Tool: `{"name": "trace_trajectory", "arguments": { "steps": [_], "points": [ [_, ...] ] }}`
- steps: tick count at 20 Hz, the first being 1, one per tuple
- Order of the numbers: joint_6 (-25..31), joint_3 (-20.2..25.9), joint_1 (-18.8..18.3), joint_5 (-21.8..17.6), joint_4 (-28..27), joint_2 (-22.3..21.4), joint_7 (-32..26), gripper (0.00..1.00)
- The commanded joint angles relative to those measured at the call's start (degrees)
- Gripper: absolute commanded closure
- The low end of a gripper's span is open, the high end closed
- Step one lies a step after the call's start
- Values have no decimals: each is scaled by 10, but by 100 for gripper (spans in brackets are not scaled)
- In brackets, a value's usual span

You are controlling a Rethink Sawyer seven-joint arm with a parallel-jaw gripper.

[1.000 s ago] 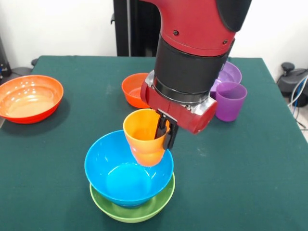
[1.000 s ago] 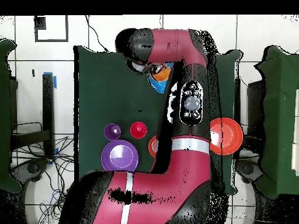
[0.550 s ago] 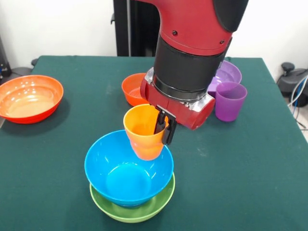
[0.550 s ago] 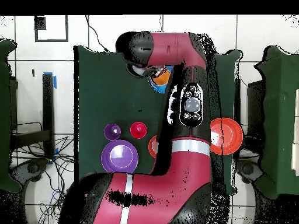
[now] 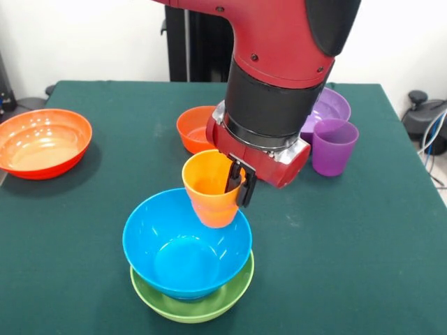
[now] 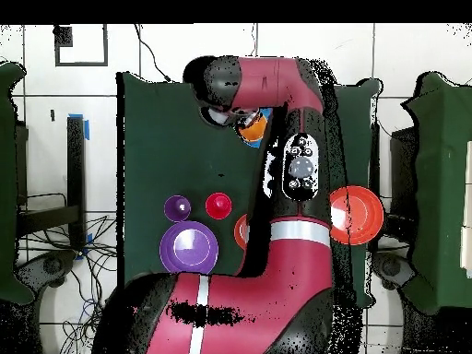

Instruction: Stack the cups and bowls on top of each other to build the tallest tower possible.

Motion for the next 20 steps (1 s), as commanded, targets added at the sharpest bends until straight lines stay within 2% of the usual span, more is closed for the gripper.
{"name": "trace_trajectory", "arguments": {
  "steps": [1, 14, 20],
  "points": [
    [-45, 28, 0, -18, 72, -3, -73, 100],
    [-53, 34, -34, -18, 73, -15, -112, 100],
    [-40, 35, -35, -15, 75, -25, -113, 100]
  ]
}}
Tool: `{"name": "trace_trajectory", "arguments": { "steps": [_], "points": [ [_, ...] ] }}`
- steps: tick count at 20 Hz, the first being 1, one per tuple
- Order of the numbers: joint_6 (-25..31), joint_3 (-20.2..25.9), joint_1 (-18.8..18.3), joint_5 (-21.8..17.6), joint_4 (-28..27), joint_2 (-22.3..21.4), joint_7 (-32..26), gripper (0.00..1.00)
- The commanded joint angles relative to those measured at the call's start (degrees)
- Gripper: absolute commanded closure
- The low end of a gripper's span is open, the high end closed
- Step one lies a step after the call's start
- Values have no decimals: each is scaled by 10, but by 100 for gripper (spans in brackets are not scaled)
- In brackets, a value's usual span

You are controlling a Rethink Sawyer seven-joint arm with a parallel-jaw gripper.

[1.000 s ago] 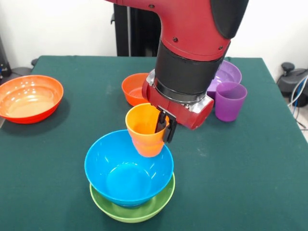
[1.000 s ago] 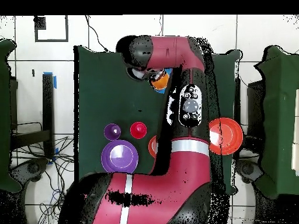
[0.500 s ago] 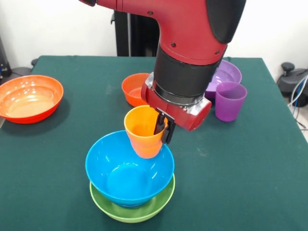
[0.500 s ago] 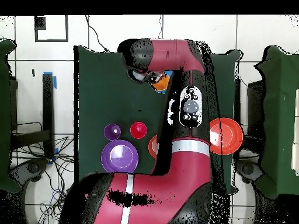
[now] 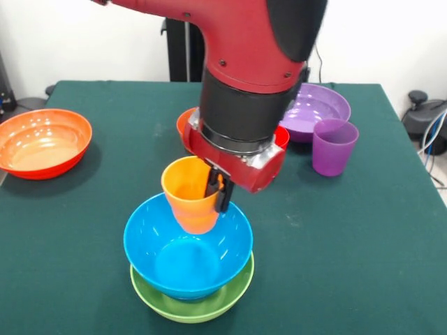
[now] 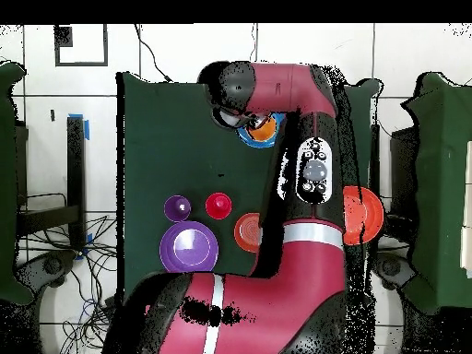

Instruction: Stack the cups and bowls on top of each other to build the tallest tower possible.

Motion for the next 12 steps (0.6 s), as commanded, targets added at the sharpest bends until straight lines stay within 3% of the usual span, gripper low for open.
{"name": "trace_trajectory", "arguments": {
  "steps": [1, 8, 12],
  "points": [
    [-4, 34, -13, -14, 62, -26, -113, 100],
    [1, 29, -11, -21, 61, -30, -104, 100],
    [21, 23, -2, -24, 33, -18, -83, 100]
  ]
}}
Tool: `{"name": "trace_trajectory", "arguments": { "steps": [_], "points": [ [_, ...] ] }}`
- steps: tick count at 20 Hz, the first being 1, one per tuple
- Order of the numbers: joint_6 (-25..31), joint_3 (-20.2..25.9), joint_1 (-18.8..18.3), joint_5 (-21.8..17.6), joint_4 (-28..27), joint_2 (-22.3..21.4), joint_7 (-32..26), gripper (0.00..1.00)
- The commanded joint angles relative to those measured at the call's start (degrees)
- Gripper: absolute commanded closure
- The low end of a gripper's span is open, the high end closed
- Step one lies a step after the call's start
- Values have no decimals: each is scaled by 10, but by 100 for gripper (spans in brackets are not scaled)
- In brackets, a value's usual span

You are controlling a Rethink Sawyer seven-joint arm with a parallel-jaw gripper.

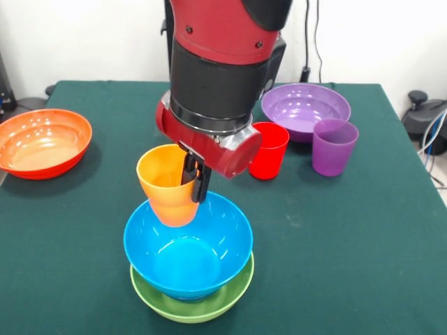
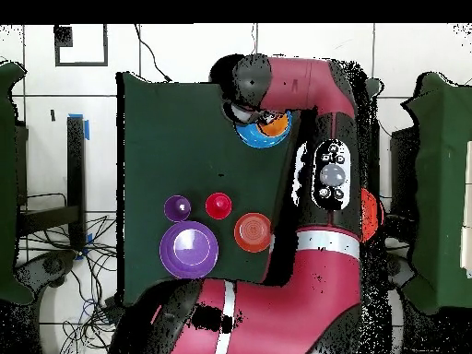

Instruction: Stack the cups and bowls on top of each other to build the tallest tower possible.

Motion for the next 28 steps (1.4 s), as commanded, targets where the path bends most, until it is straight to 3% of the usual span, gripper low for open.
{"name": "trace_trajectory", "arguments": {
  "steps": [1, 11, 28],
  "points": [
    [27, 22, 17, -24, 19, 13, -72, 100],
    [63, 16, 42, -16, -30, 35, -38, 100],
    [21, 13, 36, -12, 5, 28, -52, 100]
  ]
}}
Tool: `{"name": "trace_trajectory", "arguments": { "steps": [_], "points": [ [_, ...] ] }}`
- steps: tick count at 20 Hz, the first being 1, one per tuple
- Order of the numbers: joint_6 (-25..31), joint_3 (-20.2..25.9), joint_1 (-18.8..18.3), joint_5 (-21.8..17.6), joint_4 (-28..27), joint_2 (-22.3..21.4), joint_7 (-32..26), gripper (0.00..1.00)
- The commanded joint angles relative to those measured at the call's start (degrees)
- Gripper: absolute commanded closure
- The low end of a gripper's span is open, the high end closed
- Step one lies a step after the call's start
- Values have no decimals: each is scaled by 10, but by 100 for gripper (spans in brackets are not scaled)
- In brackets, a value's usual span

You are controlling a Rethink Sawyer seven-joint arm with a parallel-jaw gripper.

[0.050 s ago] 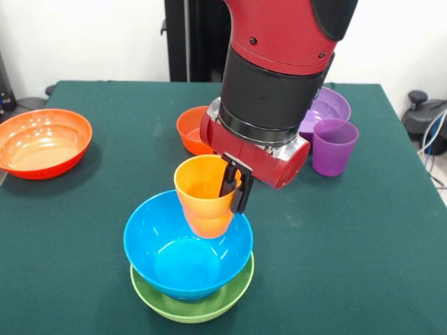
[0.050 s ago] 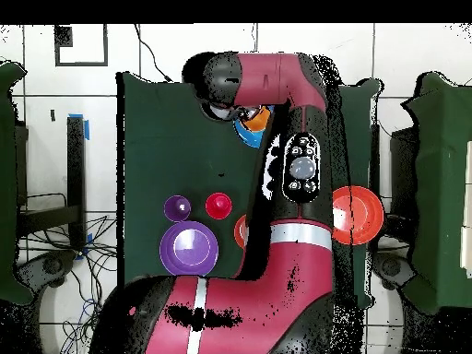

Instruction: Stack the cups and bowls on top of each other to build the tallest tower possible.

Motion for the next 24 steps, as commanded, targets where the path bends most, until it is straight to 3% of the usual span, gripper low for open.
{"name": "trace_trajectory", "arguments": {
  "steps": [1, 5, 24],
  "points": [
    [16, 20, -2, -12, 37, 7, -56, 100],
    [-5, 20, -6, -11, 74, -11, -65, 100],
    [-22, 19, -8, -20, 75, 2, -62, 100]
  ]
}}
